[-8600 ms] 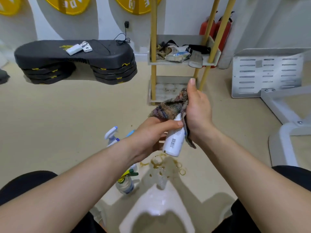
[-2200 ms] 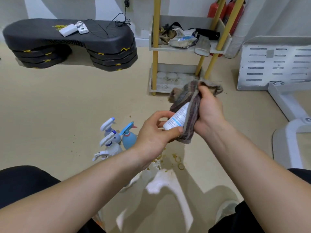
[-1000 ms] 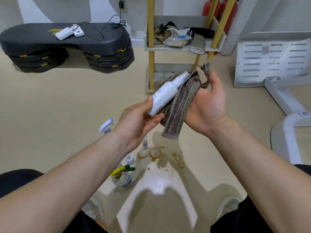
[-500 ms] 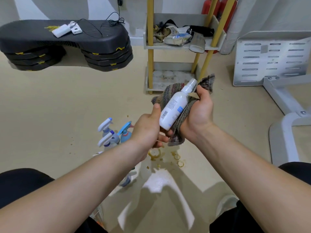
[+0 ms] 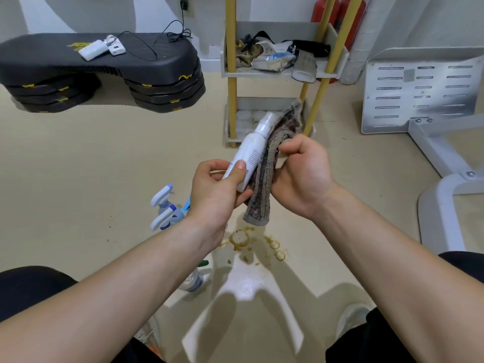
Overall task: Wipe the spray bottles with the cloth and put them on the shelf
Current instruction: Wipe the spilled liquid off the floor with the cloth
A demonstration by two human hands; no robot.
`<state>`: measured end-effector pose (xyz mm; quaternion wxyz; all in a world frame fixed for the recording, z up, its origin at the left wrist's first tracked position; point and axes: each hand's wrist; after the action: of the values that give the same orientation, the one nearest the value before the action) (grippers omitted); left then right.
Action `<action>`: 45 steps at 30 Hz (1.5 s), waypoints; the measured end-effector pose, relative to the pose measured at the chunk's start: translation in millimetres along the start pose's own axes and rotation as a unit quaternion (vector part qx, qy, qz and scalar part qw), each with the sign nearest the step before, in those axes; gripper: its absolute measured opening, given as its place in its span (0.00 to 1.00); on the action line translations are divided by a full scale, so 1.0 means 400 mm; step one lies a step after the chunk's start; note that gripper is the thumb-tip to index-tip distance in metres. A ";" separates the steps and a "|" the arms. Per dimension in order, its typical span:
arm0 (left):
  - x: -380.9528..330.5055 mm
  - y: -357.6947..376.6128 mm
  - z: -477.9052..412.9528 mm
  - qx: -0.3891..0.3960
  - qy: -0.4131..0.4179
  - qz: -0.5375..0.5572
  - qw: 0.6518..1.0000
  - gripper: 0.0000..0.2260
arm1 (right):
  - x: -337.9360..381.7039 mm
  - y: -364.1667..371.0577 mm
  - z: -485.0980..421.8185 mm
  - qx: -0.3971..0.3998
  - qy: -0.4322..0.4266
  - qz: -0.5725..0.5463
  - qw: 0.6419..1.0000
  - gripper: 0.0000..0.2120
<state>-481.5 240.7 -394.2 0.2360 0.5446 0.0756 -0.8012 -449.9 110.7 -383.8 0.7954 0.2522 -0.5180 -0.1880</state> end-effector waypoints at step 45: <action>0.054 -0.016 -0.045 0.073 0.176 -0.189 0.963 0.04 | 0.007 -0.058 -0.038 -0.218 -0.100 0.049 0.969 0.16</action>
<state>-475.6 246.7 -421.7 0.0231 0.6689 0.1588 -0.7259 -435.9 93.8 -400.7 0.7835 0.0263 -0.5534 -0.2814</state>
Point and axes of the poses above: each hand's wrist, its own z-axis away from the middle knuckle, its own y-axis out of the palm, x = y × z, and after that the axes turned 11 degrees about -x, right-handed
